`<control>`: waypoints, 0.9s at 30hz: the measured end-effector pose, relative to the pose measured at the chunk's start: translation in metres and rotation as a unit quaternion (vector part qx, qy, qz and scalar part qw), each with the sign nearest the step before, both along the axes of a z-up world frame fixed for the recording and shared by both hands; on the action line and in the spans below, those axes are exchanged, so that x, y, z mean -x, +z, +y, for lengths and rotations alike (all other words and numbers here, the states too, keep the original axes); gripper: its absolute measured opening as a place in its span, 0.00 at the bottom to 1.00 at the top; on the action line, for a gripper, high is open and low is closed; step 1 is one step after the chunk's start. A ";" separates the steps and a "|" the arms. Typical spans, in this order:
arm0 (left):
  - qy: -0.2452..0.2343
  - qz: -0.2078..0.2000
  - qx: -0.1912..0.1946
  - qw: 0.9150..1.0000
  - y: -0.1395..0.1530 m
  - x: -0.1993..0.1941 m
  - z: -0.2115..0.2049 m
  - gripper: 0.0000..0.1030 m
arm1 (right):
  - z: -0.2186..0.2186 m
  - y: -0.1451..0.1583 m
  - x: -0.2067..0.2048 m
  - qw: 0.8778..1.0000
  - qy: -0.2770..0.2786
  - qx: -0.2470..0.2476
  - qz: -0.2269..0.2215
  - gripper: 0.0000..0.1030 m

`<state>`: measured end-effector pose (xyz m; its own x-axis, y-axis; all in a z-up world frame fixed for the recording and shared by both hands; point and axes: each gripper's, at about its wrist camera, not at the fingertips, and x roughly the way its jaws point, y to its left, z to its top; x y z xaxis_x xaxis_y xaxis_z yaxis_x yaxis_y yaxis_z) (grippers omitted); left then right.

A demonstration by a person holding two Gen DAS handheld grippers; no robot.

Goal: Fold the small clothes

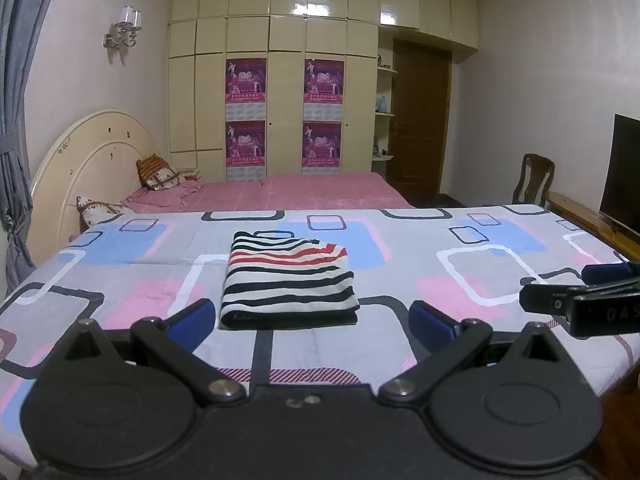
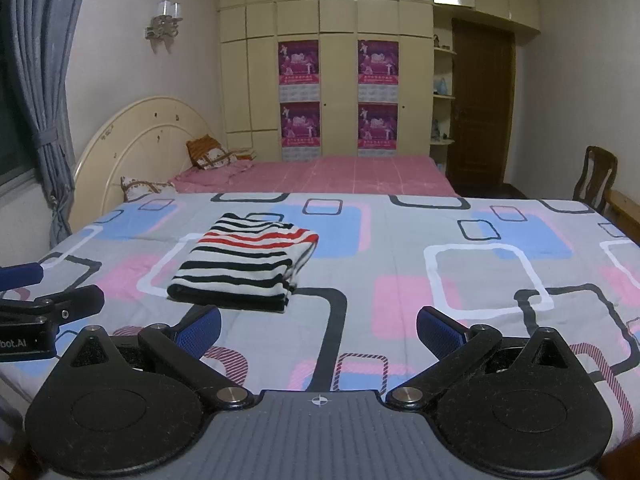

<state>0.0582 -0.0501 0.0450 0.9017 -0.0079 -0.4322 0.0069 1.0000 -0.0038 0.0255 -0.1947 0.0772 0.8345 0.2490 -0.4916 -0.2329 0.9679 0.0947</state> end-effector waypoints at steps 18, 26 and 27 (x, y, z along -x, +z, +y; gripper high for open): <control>-0.006 0.002 0.000 1.000 0.001 -0.003 0.002 1.00 | -0.001 0.002 -0.005 1.000 0.004 0.002 -0.001 1.00; -0.006 0.002 -0.001 1.000 0.001 -0.003 0.002 1.00 | -0.002 0.001 -0.007 1.000 0.006 0.003 -0.002 1.00; -0.006 0.002 -0.001 1.000 0.001 -0.004 0.002 1.00 | -0.003 0.001 -0.008 1.000 0.007 0.004 -0.003 1.00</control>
